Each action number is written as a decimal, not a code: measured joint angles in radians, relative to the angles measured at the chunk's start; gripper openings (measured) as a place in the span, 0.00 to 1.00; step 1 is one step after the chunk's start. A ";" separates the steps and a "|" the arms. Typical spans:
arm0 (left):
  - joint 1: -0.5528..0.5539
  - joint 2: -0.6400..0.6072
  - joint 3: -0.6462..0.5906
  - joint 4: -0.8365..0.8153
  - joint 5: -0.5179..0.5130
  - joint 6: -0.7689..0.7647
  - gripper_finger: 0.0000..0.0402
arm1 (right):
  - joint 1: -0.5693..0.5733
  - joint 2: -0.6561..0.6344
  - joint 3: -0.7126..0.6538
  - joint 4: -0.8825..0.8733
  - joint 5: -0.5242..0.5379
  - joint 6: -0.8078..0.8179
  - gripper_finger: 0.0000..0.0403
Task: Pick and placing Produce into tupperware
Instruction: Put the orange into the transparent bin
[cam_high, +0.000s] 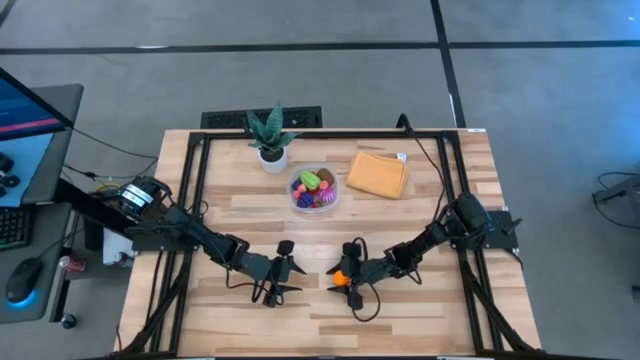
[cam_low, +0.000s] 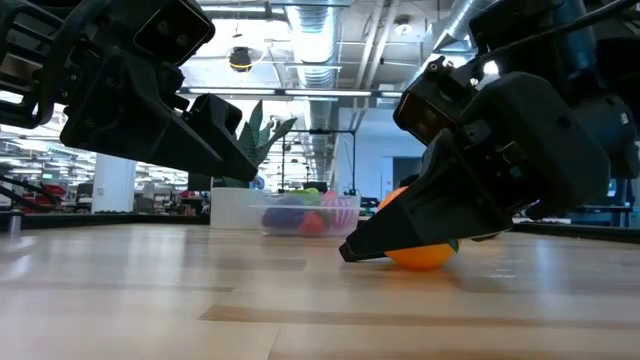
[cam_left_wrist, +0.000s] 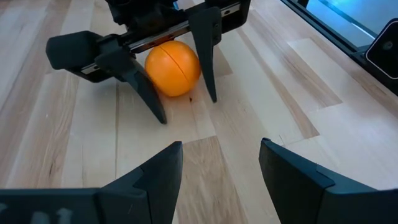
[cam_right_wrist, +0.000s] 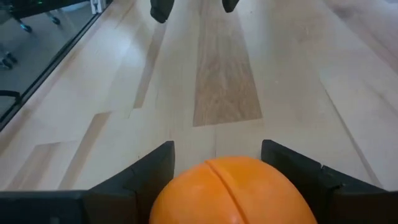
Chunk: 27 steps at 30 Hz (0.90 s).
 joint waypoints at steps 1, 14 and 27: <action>0.000 0.000 0.000 0.000 0.000 0.000 0.51 | 0.000 0.000 0.000 0.000 -0.002 0.000 0.66; 0.000 0.000 0.000 -0.001 0.000 -0.001 0.51 | -0.001 -0.005 0.000 -0.019 -0.066 0.009 0.66; 0.000 0.000 0.000 -0.005 0.000 -0.003 0.51 | -0.002 -0.005 0.002 -0.036 -0.092 0.031 0.66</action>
